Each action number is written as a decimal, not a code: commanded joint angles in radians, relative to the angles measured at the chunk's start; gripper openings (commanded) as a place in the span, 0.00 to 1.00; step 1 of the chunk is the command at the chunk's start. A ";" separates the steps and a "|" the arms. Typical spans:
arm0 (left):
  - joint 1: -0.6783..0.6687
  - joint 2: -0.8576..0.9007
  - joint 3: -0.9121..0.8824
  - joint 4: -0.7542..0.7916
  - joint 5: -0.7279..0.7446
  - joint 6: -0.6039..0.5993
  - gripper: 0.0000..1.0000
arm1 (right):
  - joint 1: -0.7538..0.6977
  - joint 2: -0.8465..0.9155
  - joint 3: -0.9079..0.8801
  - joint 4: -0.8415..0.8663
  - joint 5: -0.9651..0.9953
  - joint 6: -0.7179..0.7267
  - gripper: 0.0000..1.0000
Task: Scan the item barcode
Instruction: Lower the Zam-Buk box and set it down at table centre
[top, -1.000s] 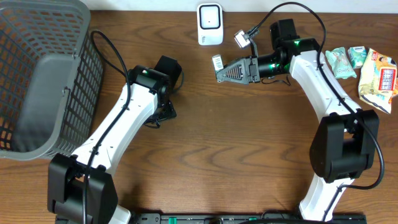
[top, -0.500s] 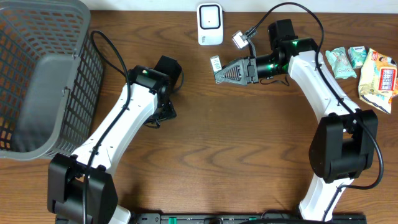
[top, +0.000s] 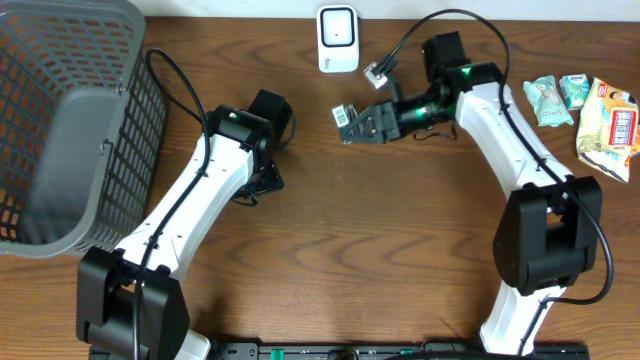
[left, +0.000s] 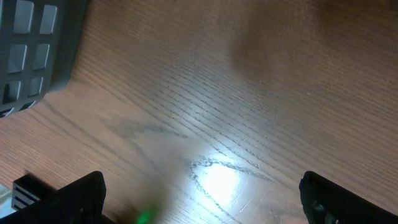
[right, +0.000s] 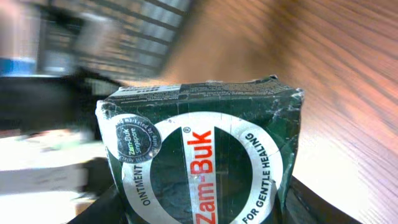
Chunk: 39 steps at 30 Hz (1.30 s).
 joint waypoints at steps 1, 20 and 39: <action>0.002 -0.005 -0.005 -0.006 -0.016 -0.008 0.98 | 0.045 -0.014 -0.005 -0.015 0.332 0.053 0.51; 0.002 -0.005 -0.005 -0.006 -0.016 -0.009 0.98 | 0.125 -0.014 -0.231 0.070 0.797 0.054 0.63; 0.002 -0.005 -0.005 -0.006 -0.016 -0.008 0.98 | 0.109 -0.014 -0.090 -0.022 0.742 0.505 0.64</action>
